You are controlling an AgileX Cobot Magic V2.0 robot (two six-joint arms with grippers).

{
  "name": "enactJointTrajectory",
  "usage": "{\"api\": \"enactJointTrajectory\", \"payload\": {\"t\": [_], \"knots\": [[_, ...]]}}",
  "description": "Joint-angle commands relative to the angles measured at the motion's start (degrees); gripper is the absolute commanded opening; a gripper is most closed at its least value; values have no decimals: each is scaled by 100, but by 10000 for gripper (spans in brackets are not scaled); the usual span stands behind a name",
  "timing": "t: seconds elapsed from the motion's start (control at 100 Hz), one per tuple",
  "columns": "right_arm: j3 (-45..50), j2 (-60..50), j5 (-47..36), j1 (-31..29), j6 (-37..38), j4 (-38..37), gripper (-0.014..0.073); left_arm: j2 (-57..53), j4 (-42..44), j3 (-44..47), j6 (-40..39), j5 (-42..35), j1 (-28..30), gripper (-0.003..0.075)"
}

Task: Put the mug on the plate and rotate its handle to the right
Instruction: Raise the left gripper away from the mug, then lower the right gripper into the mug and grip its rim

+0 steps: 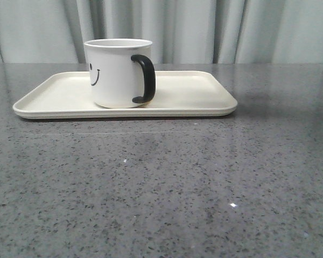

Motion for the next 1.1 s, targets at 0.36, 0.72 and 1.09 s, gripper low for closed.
{"api": "enactJointTrajectory", "payload": {"t": [0.36,0.72,1.09], "knots": [[-2255,1640,491,363,307,-249,550,-33,-61,-133,9,-257,9,494],[-2535,2174,785,363,521,-483,550,-33,-61,-133,9,-257,9,494],[-2535,2293,897,363,521,-478,336,-33,-61,-133,9,-257,9,494]]}}
